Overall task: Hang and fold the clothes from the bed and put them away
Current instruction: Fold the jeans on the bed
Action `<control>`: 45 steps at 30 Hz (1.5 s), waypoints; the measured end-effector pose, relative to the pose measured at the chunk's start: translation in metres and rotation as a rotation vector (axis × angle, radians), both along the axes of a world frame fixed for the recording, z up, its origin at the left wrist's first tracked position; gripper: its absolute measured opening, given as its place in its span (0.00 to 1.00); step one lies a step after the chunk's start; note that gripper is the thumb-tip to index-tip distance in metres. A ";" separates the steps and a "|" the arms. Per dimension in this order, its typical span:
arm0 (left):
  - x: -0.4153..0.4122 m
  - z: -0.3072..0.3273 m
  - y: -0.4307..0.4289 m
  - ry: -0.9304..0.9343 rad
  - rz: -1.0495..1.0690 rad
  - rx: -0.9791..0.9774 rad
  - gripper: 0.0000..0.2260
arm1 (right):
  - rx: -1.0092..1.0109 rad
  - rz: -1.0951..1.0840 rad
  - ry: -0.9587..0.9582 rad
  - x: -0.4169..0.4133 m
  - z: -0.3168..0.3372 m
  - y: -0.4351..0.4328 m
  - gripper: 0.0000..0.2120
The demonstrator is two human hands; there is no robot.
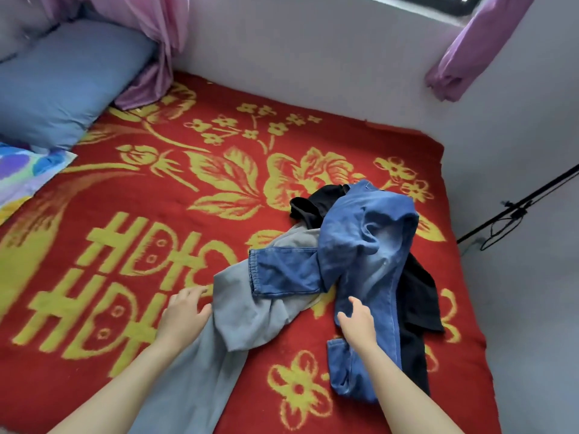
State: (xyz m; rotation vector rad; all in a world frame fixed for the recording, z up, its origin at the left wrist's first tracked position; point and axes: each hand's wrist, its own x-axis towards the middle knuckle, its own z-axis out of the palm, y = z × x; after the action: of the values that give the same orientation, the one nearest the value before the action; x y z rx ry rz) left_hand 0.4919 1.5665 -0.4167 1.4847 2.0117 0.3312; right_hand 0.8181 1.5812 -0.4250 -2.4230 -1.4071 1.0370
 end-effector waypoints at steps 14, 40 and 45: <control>0.013 -0.035 0.031 -0.184 0.273 -0.044 0.13 | 0.237 -0.682 0.252 0.052 -0.039 0.156 0.32; 0.037 -0.028 0.061 -0.307 0.226 -0.047 0.11 | 0.340 -0.335 0.152 -0.064 -0.007 0.087 0.12; 0.061 -0.009 0.049 -0.402 0.260 -0.034 0.10 | 0.323 0.133 0.204 -0.114 0.035 0.010 0.03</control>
State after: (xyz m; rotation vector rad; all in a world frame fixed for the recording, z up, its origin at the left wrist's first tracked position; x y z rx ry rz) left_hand 0.5532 1.6158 -0.4253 1.0350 1.8661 0.6448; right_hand 0.7038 1.5909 -0.3900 -1.9636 -1.5441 0.9653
